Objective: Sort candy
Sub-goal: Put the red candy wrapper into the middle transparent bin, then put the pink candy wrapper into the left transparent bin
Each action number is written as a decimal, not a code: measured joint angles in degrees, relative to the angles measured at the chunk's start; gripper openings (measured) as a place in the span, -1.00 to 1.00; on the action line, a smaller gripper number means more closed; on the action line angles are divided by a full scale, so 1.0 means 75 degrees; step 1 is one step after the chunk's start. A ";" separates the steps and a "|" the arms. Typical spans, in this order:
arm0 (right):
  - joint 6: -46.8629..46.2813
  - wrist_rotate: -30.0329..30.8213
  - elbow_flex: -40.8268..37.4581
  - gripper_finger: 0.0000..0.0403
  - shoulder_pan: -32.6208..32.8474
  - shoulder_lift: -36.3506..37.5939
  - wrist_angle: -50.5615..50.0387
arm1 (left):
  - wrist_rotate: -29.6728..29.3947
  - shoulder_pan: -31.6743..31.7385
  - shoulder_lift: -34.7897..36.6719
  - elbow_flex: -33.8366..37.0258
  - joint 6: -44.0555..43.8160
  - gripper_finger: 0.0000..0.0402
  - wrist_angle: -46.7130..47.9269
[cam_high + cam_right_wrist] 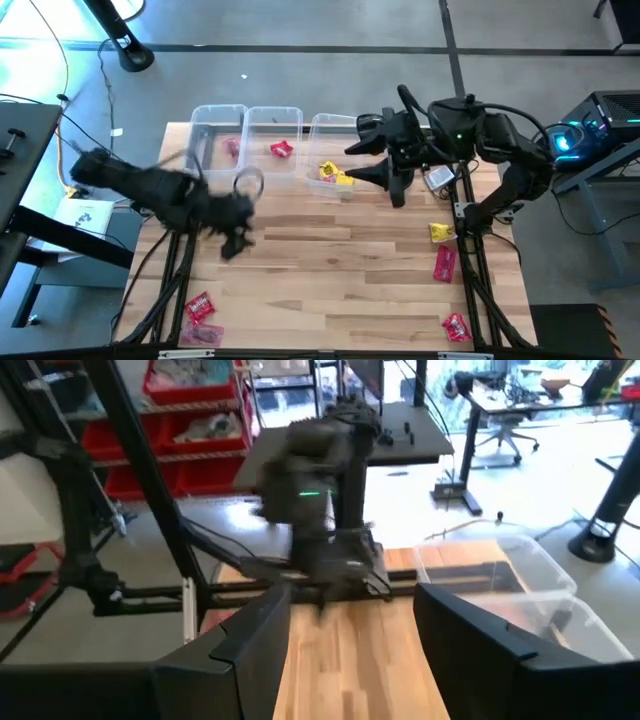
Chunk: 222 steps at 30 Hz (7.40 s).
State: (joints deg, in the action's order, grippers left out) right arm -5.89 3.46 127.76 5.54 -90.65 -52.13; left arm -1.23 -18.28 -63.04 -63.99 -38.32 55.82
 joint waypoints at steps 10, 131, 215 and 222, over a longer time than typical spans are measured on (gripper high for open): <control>0.0196 0.0119 0.0000 0.04 -0.0295 0.0000 -0.0659 | 0.0759 -0.3933 -0.1878 0.0330 -0.2419 0.09 0.0060; -0.0740 0.0119 -0.0003 0.04 0.0114 -0.1020 -0.2007 | 0.0153 0.0116 -0.0051 -0.0678 0.0003 0.07 0.2382; -0.0413 0.1341 -0.1606 0.04 0.0061 -0.1020 -0.0964 | -0.5400 0.4273 0.1056 0.0424 0.2110 -1.00 0.2741; -0.0642 0.1341 -0.1606 0.04 0.0059 -0.1020 -0.0679 | -0.5145 0.5992 0.0972 0.1446 0.4569 -0.95 -0.0187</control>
State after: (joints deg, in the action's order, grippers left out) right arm -10.71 13.52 115.72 5.98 -98.30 -57.22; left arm -39.82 26.66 -55.75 -53.15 -4.05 54.42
